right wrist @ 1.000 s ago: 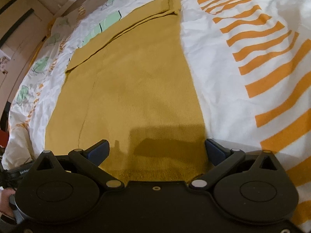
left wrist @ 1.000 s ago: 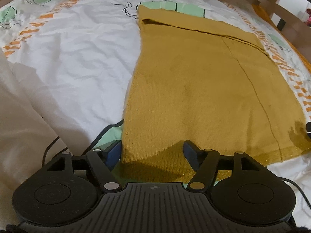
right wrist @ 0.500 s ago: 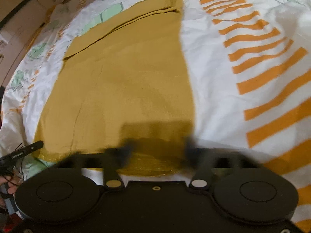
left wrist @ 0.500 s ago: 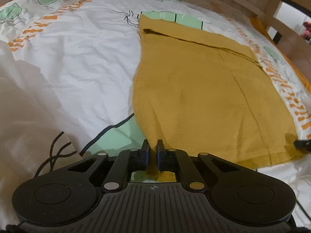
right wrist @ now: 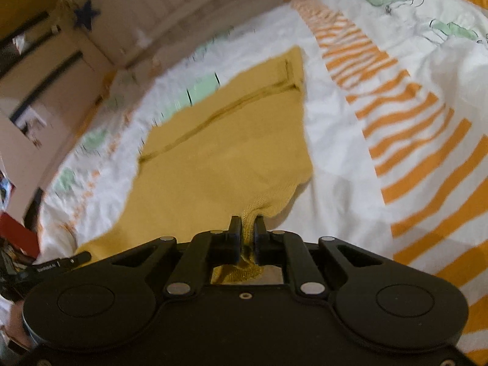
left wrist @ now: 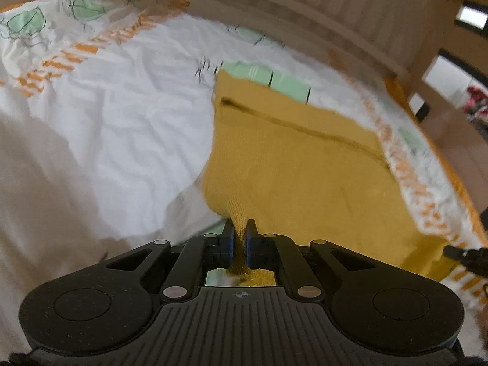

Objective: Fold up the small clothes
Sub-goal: 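Close the left gripper on the hem while the right gripper closes beside it, then lift the hem with both grippers and fold it over toward the collar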

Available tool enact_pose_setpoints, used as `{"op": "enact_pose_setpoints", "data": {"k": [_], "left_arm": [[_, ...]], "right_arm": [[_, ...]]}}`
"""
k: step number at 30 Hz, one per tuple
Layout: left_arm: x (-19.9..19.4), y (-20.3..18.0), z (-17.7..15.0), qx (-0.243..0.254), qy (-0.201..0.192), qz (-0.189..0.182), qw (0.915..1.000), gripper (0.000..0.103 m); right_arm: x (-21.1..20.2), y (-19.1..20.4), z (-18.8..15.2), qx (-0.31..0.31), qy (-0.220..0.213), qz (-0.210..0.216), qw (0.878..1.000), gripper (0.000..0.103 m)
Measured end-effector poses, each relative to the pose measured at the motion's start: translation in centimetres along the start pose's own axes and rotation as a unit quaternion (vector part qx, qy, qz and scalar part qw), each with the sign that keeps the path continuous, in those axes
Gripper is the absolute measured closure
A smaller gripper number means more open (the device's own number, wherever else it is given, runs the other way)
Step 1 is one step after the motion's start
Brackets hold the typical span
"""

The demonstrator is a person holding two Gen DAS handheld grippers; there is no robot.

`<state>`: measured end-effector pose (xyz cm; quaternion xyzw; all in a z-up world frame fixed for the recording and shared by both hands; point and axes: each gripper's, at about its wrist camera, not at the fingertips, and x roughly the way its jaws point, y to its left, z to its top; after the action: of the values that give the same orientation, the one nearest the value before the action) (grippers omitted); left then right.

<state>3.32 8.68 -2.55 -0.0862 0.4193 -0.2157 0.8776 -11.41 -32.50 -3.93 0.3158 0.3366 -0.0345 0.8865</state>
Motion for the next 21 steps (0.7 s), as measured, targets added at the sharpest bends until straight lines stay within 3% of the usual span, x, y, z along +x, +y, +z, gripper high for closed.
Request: {"op": "enact_pose_setpoints", "data": {"k": [9,21], "left_arm": [[0.3,-1.3,6.2,0.001,-0.059,-0.022,0.998,0.097],[5.3,-2.2,14.6,0.003,-0.102,-0.019,0.9946,0.097]], "right_arm": [[0.2,0.8,5.1,0.009,-0.054,0.04,0.998,0.088],[4.4,0.6,13.7,0.018,-0.097,0.036,0.994,0.088]]}}
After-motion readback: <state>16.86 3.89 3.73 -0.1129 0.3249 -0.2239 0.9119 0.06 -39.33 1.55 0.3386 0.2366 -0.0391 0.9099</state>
